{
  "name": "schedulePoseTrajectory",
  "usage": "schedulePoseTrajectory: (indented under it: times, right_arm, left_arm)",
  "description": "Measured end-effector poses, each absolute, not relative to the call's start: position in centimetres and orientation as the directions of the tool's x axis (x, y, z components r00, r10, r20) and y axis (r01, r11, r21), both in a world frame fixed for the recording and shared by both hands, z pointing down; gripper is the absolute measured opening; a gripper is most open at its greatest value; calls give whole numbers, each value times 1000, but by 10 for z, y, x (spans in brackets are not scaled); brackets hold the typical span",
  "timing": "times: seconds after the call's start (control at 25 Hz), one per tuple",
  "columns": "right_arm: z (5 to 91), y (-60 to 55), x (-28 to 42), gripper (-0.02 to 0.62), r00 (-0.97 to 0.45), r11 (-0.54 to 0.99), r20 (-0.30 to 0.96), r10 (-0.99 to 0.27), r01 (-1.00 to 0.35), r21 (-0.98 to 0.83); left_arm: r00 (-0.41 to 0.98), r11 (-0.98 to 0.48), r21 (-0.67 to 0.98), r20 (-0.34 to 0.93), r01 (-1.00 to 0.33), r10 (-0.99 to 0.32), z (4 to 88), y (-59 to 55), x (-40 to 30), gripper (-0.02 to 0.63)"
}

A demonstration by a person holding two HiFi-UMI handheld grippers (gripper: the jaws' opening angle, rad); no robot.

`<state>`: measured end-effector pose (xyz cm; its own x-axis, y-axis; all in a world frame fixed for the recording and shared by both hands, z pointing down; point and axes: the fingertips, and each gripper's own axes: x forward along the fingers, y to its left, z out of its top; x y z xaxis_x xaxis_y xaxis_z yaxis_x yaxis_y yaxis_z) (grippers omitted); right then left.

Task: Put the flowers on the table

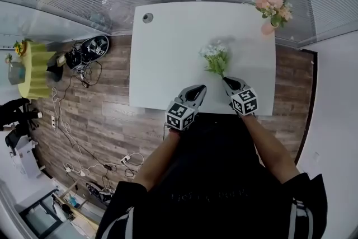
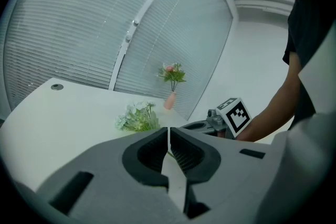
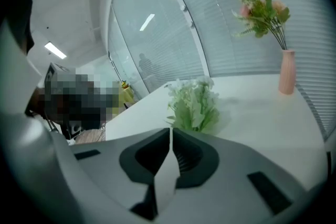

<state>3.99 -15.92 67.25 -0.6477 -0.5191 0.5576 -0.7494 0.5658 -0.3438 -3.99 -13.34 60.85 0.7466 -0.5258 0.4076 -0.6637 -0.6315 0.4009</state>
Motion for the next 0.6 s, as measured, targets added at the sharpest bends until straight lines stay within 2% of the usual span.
schedulePoseTrajectory:
  times: [0.36, 0.6]
  right_arm:
    - [598, -154, 33, 40, -725, 626, 383, -573, -688, -367]
    - [538, -147, 38, 40, -738, 664, 266, -620, -674, -324]
  left_arm:
    - [748, -644, 380, 346, -664, -567, 576, -134, -43, 26]
    - [760, -673, 355, 260, -648, -595, 530, -137, -40, 26]
